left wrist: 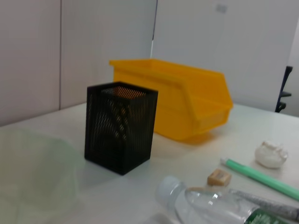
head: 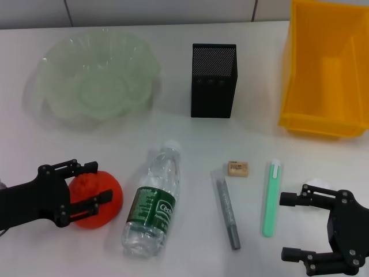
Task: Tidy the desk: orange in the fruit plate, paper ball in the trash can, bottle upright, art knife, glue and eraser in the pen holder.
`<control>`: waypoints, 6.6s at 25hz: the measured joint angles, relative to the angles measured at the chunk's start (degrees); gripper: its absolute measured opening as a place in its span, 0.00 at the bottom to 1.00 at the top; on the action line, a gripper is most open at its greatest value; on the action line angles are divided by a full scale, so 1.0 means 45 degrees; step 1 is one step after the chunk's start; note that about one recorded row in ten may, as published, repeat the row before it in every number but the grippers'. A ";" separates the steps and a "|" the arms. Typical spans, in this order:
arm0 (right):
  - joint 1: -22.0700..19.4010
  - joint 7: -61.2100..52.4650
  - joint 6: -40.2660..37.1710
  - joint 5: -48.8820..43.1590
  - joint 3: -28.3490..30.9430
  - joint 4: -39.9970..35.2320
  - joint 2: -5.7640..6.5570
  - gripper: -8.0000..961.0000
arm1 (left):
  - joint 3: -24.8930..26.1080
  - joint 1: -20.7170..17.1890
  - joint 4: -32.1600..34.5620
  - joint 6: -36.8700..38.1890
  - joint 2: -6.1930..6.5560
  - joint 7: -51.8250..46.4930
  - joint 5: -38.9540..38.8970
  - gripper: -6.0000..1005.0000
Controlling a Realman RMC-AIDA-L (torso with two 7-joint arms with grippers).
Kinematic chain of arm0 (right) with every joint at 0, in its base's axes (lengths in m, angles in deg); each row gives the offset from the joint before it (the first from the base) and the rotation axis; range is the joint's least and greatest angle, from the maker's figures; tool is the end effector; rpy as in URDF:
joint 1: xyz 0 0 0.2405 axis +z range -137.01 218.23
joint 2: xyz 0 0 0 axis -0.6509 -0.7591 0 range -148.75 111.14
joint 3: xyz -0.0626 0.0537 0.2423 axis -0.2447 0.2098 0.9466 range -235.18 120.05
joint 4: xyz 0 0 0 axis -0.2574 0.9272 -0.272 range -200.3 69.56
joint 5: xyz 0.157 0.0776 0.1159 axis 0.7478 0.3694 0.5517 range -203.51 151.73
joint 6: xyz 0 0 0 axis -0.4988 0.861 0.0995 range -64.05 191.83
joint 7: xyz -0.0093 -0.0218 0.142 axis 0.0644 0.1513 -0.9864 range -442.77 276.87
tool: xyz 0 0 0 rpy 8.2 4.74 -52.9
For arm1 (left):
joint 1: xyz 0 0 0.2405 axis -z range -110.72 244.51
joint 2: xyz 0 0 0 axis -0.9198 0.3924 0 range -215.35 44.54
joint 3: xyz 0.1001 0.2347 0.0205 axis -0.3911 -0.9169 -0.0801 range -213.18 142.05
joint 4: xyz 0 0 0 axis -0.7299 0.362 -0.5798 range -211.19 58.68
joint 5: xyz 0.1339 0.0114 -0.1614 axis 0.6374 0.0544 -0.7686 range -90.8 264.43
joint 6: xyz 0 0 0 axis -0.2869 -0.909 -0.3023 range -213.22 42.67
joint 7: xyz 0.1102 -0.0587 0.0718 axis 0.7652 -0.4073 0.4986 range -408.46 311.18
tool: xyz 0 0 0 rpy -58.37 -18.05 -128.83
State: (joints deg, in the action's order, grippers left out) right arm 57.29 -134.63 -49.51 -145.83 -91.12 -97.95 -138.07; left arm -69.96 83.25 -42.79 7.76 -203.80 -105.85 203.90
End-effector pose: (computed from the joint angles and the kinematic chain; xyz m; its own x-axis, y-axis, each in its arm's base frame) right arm 0.3003 0.2050 -0.0007 0.7650 -0.1395 -0.6288 -0.2111 -0.9766 -0.0402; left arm -0.3387 0.2430 -0.0010 0.8371 0.2598 0.4814 0.4201 -0.8689 -0.2617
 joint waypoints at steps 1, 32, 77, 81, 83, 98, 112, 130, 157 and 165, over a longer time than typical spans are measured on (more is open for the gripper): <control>-0.0008 0.0000 0.0015 -0.0001 0.0000 0.0005 -0.0006 0.87 | 0.0027 -0.0039 0.0002 -0.0099 0.0007 0.0023 0.0003 0.74; 0.0064 -0.0002 0.0369 0.0364 0.0332 0.0471 -0.0032 0.87 | 0.1884 0.2222 -0.0628 -0.3518 -0.0030 -0.0776 -0.3026 0.15; 0.1972 -1.8259 0.1192 -0.6384 -0.8004 -1.2824 -0.0102 0.87 | -0.2829 0.0535 -0.0088 -0.0108 -0.0015 0.0150 -0.3943 0.81; 0.1989 -1.8352 0.1999 -0.6712 -0.8426 -1.2254 -0.0110 0.87 | -0.2838 0.0531 -0.0156 -0.0161 0.0002 0.0153 -0.3948 0.81; 0.2023 -1.8382 0.2417 -0.6718 -0.8754 -1.1918 -0.0112 0.87 | -0.2838 0.0529 -0.0156 -0.0172 0.0003 0.0153 -0.3949 0.81; 0.2566 -1.9188 0.3877 -0.7206 -1.0859 -1.0332 -0.0050 0.80 | -0.2823 0.0521 -0.0150 -0.0243 0.0001 0.0241 -0.3976 0.81; 0.2854 -1.9641 0.2998 -0.6595 -0.6375 -1.3958 0.0004 0.50 | -0.2807 0.0478 -0.0151 -0.0218 0.0000 0.0305 -0.3974 0.81; 0.1882 -1.8338 0.8443 -0.3699 -0.5732 -1.1622 -0.0009 0.67 | -0.2818 0.0469 0.0700 0.1231 -0.0074 -0.1703 -0.4089 0.81; -0.3086 0.0674 0.4118 0.6327 -0.5605 -0.2683 -0.0021 0.89 | -1.2713 -0.3014 1.2604 -0.6489 -0.0100 -1.6151 -0.0855 0.81; -0.3064 0.1454 0.4131 0.6291 -0.5124 -0.1576 0.0008 0.89 | -1.5298 -0.1728 1.3271 -0.7723 -0.0158 -2.1555 0.4318 0.81</control>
State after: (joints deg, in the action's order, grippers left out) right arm 43.50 -128.09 -30.93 -117.52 -114.18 -105.04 -138.04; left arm -138.80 75.47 16.93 -26.99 -204.51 -202.84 223.33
